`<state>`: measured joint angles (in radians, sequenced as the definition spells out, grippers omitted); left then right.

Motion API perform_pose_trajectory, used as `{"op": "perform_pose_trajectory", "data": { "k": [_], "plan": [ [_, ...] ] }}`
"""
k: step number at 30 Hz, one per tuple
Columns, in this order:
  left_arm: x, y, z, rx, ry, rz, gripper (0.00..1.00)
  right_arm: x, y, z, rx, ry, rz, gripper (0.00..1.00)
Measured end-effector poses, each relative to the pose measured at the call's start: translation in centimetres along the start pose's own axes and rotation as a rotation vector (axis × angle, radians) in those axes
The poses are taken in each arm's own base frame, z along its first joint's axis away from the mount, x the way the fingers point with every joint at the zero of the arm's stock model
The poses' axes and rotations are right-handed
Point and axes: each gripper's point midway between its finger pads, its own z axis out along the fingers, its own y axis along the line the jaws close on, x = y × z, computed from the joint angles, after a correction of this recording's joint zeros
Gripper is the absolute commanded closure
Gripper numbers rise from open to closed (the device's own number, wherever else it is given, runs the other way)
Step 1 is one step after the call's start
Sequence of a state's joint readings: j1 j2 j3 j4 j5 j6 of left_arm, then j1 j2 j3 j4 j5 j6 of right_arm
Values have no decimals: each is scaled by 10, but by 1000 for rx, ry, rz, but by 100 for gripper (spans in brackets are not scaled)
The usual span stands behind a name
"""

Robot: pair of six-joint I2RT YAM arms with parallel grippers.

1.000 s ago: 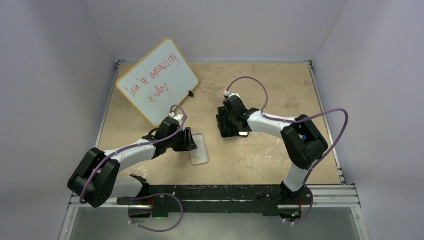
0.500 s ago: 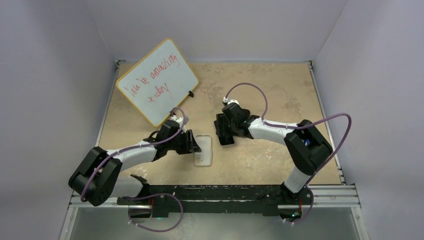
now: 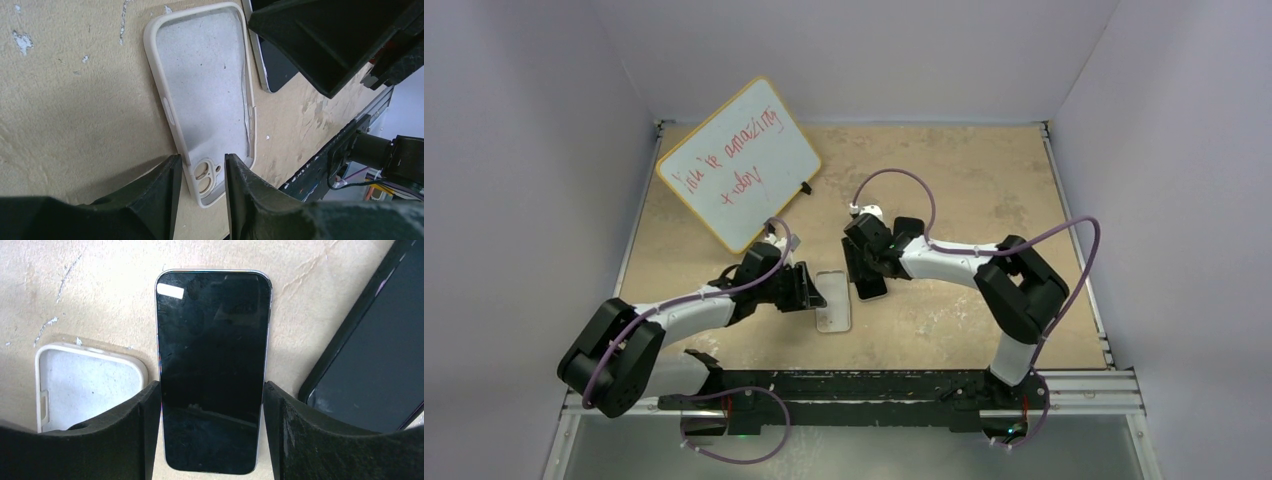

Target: Put the phone into the phone case

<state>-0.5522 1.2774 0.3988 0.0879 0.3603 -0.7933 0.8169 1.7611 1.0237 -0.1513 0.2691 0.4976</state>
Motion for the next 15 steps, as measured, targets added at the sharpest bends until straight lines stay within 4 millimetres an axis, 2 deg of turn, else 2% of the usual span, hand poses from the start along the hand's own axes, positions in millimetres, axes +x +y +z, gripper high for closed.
{"op": "perform_pose_trajectory", "data": {
  "k": [7,15],
  "plan": [
    [1,1,0,-6,5,-2,61,-6,4,3,14,5,-23,28],
    [0,-2,-3,3,-3,0,61,-5,3,7,23,11,-50,21]
  ]
}}
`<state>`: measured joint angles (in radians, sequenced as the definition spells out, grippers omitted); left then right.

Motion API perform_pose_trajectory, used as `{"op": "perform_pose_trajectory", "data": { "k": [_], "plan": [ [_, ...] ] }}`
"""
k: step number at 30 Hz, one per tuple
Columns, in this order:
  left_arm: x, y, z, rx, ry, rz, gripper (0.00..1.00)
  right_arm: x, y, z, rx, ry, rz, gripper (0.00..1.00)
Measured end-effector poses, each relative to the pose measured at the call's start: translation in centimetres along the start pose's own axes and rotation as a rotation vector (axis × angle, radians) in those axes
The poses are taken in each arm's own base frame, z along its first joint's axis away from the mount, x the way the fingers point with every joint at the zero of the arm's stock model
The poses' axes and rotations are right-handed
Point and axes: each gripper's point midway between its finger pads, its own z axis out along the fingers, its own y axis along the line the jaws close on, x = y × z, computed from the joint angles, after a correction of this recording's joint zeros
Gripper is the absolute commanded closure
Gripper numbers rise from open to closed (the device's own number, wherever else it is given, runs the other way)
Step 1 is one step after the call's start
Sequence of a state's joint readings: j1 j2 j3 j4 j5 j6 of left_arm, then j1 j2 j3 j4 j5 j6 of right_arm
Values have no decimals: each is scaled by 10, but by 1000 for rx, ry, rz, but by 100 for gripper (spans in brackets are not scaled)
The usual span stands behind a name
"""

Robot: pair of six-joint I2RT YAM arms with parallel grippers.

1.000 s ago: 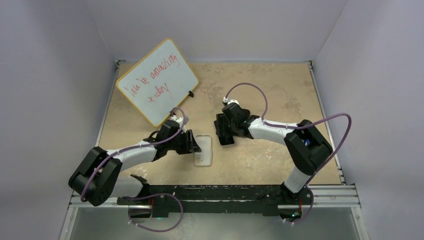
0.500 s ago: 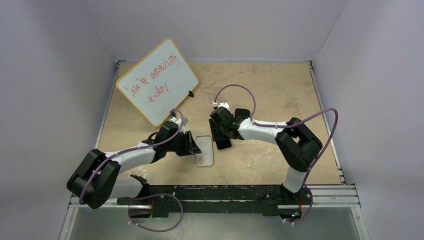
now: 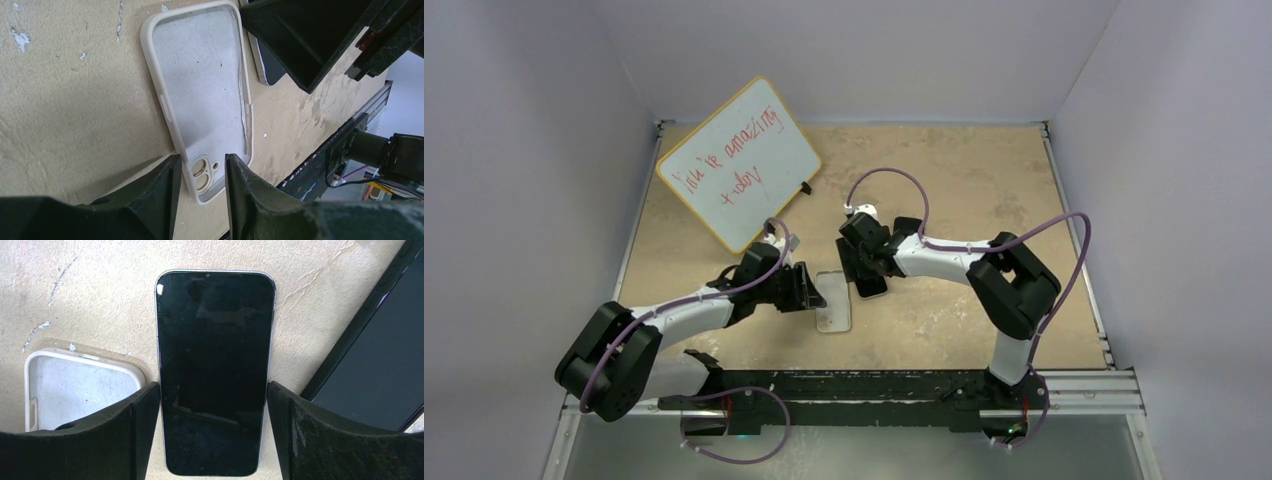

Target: Put the phone into the phone case

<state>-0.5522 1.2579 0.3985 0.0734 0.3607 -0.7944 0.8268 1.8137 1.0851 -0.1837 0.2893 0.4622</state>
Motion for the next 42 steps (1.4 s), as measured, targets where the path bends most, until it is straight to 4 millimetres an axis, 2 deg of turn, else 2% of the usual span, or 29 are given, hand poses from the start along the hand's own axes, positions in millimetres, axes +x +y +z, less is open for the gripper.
{"op": "perform_pose_trajectory", "data": {
  "k": [3,5,9,14,19,24,29,33,34,38,42],
  "plan": [
    [1,0,0,1,3,-7,61,0,0,1,6,0,-11,20],
    [2,0,0,0,4,-9,61,0,0,1,6,0,-13,23],
    [1,-1,-1,7,-3,-10,61,-1,0,2,8,2,-16,40],
    [4,-3,-1,17,2,-23,63,-1,1,1,6,1,-16,53],
    [8,-12,1,50,10,-21,63,3,-2,-3,9,13,-18,59],
    [14,-18,4,94,19,-34,62,13,-9,-15,13,39,-13,61],
    [17,-20,7,112,40,-48,61,5,-10,-35,-9,-6,27,63],
    [14,-19,2,83,30,-32,50,-7,-4,-48,-51,-51,80,64],
    [9,-19,-1,68,12,-24,44,-8,-2,-51,-62,-62,97,63],
    [-27,-31,-23,24,-117,39,19,-9,5,-61,-125,-88,172,62],
    [-59,-38,-51,-45,-250,95,10,-4,24,-67,-239,-99,269,62]
  ]
}}
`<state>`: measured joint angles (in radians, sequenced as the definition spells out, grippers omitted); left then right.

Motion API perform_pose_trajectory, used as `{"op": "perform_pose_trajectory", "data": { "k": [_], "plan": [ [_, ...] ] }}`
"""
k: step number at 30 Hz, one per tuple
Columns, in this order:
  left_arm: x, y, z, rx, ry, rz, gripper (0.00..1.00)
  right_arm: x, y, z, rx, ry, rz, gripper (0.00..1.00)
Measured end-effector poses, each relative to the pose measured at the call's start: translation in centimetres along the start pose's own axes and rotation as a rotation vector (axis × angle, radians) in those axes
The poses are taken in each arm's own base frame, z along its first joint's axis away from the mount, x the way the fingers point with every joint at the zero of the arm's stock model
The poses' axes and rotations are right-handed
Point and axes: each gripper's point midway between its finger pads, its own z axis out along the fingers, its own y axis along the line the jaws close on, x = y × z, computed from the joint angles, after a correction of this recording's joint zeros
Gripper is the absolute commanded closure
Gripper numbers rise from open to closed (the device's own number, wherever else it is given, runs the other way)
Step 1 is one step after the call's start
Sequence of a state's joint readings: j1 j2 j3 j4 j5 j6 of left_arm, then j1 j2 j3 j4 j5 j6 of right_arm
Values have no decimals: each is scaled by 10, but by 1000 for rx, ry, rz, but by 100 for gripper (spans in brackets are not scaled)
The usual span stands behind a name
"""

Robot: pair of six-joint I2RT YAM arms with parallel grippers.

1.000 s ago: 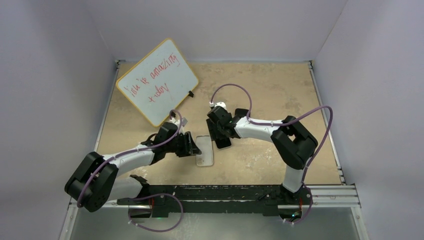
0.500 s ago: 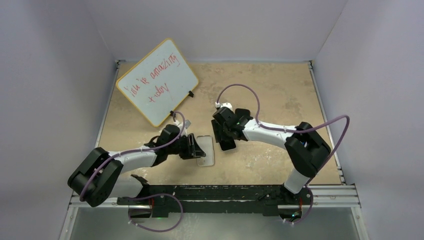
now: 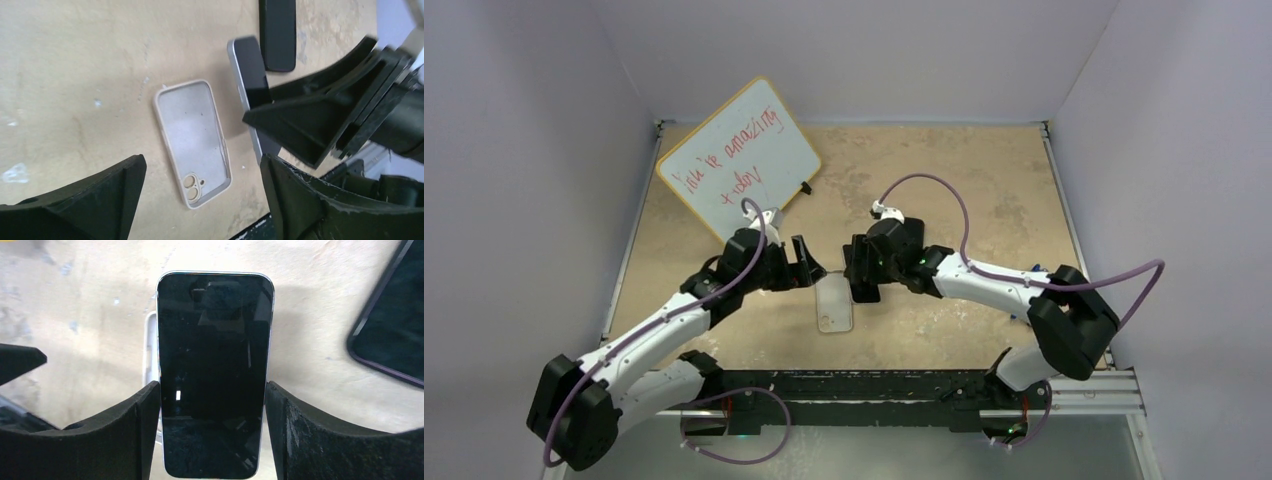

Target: Put the phone into the phone case

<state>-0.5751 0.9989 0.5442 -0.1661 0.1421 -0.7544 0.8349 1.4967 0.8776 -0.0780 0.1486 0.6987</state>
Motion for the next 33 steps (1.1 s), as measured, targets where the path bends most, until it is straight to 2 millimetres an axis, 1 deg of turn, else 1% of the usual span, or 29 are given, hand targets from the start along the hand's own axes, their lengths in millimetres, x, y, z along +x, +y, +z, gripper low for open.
{"op": "perform_pose_trajectory", "data": {
  "k": [3,5,10,13,16,24,29,33],
  "plan": [
    [-16,4,-12,-57,-55,35,8,9,14,3,-68,-2,67,62],
    [-22,9,-19,-101,-77,52,8,15,22,3,-100,0,96,61],
    [-25,24,-31,-187,-92,84,9,22,52,2,-177,-8,129,61],
    [-24,30,-38,-213,-100,92,10,29,63,6,-199,0,143,61],
    [-27,30,-44,-217,-118,93,11,39,66,13,-195,17,150,60],
    [-31,33,-51,-235,-151,86,12,59,61,33,-161,55,156,59],
    [-39,28,-60,-219,-204,83,15,58,64,34,-158,33,145,54],
    [-38,30,-58,-226,-198,81,17,57,63,36,-143,14,142,48]
  ]
}}
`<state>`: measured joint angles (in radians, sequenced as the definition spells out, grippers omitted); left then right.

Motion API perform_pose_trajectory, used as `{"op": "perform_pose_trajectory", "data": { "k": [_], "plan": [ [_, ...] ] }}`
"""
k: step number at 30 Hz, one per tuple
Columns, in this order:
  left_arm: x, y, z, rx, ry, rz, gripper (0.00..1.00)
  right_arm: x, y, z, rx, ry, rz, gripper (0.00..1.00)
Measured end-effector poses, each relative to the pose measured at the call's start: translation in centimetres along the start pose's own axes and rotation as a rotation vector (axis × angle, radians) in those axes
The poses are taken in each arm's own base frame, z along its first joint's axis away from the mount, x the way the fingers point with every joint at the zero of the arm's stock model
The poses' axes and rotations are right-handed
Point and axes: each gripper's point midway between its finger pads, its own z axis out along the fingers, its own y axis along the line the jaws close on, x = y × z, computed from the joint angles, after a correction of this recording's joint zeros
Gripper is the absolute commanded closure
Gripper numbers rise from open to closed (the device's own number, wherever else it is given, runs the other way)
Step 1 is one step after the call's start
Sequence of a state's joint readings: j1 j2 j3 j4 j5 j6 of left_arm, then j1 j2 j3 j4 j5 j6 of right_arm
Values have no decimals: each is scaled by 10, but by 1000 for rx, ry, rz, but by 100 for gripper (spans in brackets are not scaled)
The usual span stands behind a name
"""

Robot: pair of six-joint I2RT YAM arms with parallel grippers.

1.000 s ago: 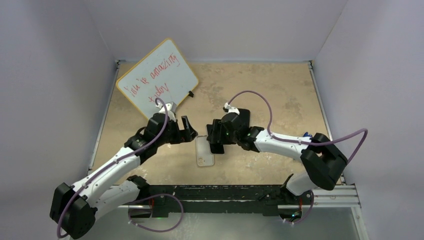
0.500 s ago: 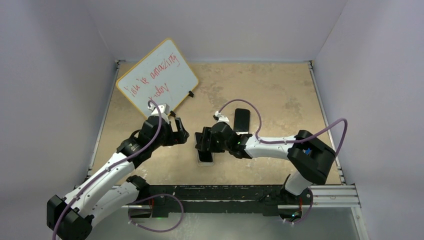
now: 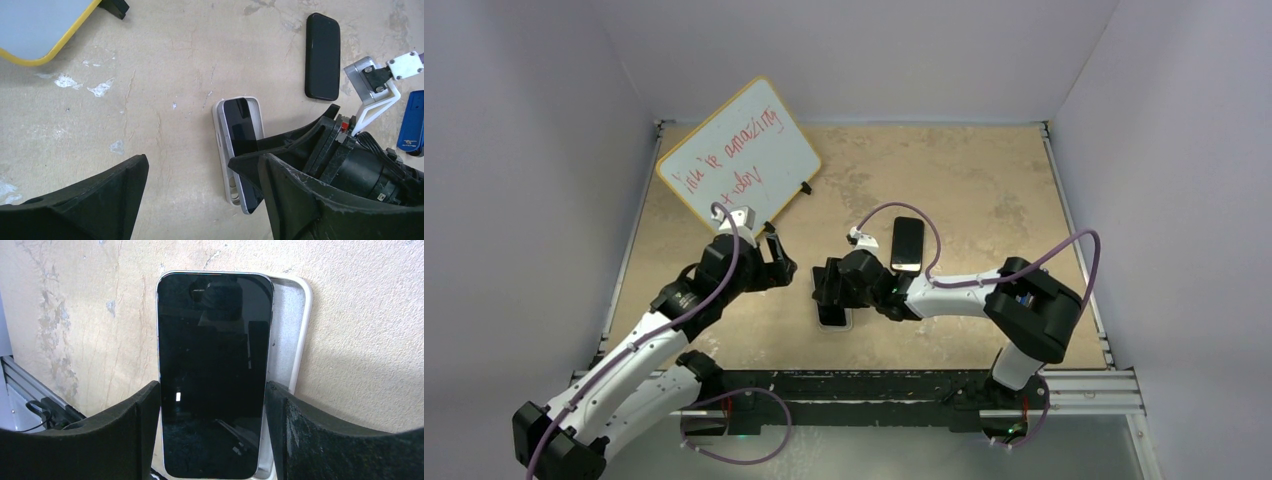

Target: Put the phone into the phone case

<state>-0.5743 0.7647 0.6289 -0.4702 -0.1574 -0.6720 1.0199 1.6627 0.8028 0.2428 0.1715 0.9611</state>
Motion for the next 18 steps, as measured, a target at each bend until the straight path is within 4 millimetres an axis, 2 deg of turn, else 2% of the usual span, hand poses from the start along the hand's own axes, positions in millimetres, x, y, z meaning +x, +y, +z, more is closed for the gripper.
{"op": "perform_pose_trajectory", "data": {
  "k": [2,7,11,13,18],
  "plan": [
    [2,1,2,-6,9,1,18,0,0,0,2,-4,-1,45],
    [5,0,4,-5,25,-3,18,0,0,0,9,-14,-6,25],
    [5,-2,5,6,28,-4,18,-1,0,0,8,-16,-6,19],
    [6,-3,6,10,33,-4,18,-1,1,0,3,-19,-5,11],
    [17,-4,13,15,76,-9,19,-3,6,-1,-13,-25,-6,11]
  ]
}}
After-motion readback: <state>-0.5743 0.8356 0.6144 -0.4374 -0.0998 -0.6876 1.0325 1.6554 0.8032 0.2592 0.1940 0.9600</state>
